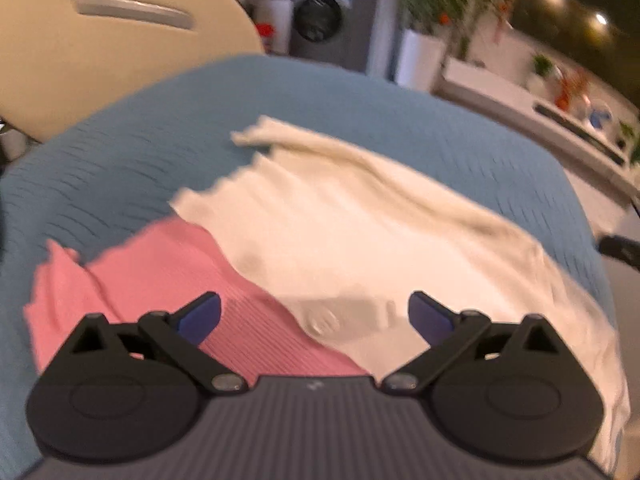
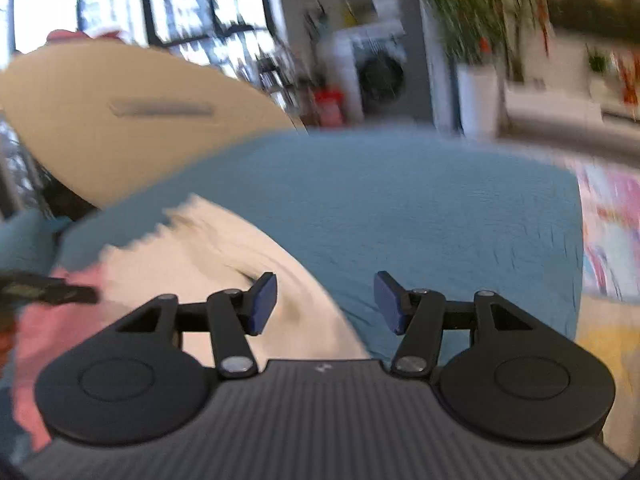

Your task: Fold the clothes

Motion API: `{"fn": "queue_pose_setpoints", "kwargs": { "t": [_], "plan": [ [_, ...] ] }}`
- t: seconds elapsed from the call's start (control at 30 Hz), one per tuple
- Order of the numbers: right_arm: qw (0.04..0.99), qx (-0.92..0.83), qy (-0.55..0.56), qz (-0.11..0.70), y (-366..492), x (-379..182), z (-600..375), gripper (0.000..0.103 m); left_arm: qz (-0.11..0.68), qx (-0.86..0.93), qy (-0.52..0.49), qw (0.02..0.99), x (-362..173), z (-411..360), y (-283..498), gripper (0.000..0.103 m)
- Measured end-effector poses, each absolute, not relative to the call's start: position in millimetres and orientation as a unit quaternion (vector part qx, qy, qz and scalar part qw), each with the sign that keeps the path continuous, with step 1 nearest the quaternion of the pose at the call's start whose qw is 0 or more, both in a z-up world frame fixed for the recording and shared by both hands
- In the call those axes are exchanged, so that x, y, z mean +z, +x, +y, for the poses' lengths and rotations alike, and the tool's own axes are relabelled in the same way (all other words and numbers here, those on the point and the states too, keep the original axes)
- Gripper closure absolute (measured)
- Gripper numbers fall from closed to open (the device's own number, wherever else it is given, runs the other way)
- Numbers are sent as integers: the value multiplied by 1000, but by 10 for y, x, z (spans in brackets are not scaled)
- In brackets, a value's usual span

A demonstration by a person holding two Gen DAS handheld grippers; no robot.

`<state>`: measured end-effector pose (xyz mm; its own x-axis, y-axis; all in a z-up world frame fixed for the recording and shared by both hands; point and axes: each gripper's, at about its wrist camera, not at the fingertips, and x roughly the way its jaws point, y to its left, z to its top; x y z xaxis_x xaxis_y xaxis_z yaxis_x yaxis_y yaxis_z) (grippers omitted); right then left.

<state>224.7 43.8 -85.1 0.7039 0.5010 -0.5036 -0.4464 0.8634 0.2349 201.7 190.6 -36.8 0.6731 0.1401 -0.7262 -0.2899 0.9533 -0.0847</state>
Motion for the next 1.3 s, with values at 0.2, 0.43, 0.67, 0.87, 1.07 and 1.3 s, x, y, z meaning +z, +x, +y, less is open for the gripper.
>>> {"fn": "queue_pose_setpoints", "kwargs": {
  "t": [0.2, 0.43, 0.67, 0.87, 1.07, 1.3],
  "plan": [
    [886, 303, 25, 350, 2390, -1214, 468, 62, 379, 93, -149, 908, -373, 2018, 1929, 2],
    [872, 342, 9, 351, 2311, -1063, 555, 96, 403, 90, -154, 898, -526, 2030, 1967, 2],
    [803, 489, -286, 185, 864, -379, 1063, 96, 406, 99, -167, 893, -432, 2116, 1933, 2],
    [751, 438, -444, 215, 287, -1001, 1389, 94, 393, 118, -184, 893, -303, 2297, 1865, 2],
    [820, 398, -333, 242, 535, -559, 1361, 50, 384, 130, -233, 884, -240, 2602, 1809, 1],
    [850, 389, -276, 224, 741, -440, 1839, 48, 395, 112, -281, 868, -329, 2778, 1890, 0]
  ]
}}
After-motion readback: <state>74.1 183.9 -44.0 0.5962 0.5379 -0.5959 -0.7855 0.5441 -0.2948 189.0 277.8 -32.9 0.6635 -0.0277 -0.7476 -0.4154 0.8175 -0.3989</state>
